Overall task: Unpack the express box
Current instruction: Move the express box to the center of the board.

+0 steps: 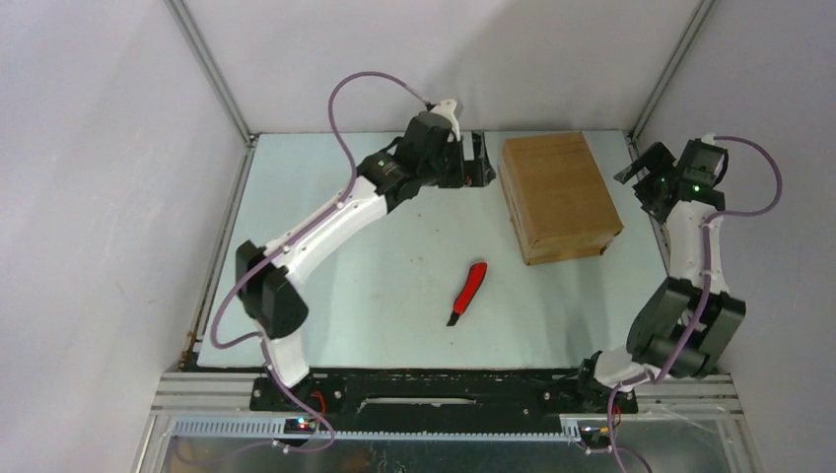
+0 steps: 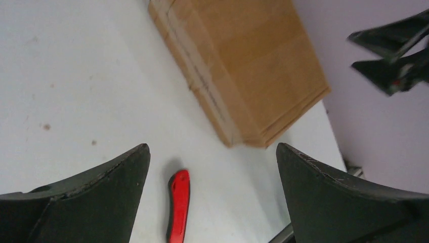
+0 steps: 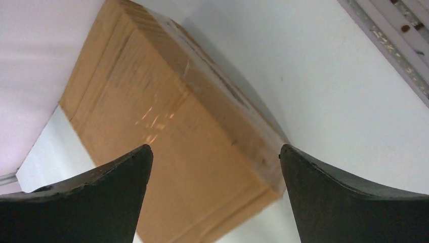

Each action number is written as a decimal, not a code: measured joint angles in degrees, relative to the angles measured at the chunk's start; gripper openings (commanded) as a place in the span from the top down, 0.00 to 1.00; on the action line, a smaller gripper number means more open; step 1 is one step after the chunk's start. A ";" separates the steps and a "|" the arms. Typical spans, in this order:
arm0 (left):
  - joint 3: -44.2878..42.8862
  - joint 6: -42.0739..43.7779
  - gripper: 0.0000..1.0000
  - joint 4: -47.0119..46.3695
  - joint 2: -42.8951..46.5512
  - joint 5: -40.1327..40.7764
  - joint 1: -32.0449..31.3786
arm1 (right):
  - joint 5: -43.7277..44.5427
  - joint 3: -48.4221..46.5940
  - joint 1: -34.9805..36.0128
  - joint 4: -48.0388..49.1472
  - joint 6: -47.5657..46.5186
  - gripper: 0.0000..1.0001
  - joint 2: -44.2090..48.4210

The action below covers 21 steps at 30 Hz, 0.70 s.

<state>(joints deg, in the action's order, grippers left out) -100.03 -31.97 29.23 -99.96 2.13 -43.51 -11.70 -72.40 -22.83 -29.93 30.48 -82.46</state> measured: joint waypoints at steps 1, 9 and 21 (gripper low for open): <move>-4.00 -0.63 0.02 0.74 -2.82 -1.29 0.61 | -0.57 -0.02 -0.37 1.40 0.00 0.00 -1.75; -15.91 -2.12 0.02 3.63 -13.51 -5.01 2.27 | -6.97 -3.37 -0.48 10.62 1.14 0.00 -18.21; -10.40 -2.12 0.02 4.79 -13.73 -6.84 5.90 | -10.49 -19.76 12.68 9.49 -1.05 0.00 -30.58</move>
<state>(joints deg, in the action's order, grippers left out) -110.43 -34.09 34.02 -113.69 -4.71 -37.60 -22.20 -92.16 -10.15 -20.45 29.43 -113.03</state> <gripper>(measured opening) 0.985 0.998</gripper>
